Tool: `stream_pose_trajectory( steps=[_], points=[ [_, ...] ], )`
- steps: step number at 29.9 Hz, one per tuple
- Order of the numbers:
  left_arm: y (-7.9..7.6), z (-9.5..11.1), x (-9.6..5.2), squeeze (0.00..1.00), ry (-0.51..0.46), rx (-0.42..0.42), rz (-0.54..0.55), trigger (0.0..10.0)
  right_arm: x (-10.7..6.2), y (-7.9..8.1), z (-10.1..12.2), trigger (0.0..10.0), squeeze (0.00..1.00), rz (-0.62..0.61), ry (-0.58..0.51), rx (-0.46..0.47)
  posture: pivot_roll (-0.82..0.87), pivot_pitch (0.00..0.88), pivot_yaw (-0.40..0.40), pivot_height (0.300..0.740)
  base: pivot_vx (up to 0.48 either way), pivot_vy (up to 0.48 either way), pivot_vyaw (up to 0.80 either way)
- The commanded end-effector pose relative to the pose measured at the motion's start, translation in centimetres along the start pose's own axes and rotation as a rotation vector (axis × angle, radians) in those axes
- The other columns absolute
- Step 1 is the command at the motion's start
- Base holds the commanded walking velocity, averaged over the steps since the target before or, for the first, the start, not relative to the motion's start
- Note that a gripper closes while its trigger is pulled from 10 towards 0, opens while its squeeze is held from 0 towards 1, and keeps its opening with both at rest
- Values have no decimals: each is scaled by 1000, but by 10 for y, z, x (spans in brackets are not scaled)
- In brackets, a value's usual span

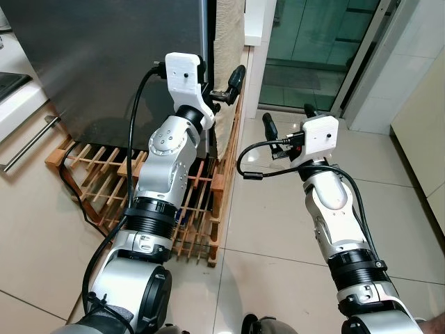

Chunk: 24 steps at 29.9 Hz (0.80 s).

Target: Restocking fridge

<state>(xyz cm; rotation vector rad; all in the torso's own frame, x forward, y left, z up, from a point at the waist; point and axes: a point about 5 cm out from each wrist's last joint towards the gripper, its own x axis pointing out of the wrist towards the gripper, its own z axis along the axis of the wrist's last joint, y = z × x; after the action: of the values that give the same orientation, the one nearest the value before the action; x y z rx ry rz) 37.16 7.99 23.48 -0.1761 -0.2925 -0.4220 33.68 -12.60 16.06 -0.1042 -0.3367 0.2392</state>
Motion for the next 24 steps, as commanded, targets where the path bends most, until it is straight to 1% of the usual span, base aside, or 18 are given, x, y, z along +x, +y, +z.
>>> stream_pose_trajectory(
  steps=[1, 24],
  points=[
    [-2, 6, 4, 0, -14, -4, -8, 10000, 3, -3, 6, 10000, 0, -11, -28, 3, -69, 0, -7, 727, 0, 0, 0],
    [-2, 6, 4, 0, -14, -4, -8, 10000, 3, -3, 6, 10000, 0, -11, -28, 3, -69, 0, -7, 727, 0, 0, 0]
  ],
)
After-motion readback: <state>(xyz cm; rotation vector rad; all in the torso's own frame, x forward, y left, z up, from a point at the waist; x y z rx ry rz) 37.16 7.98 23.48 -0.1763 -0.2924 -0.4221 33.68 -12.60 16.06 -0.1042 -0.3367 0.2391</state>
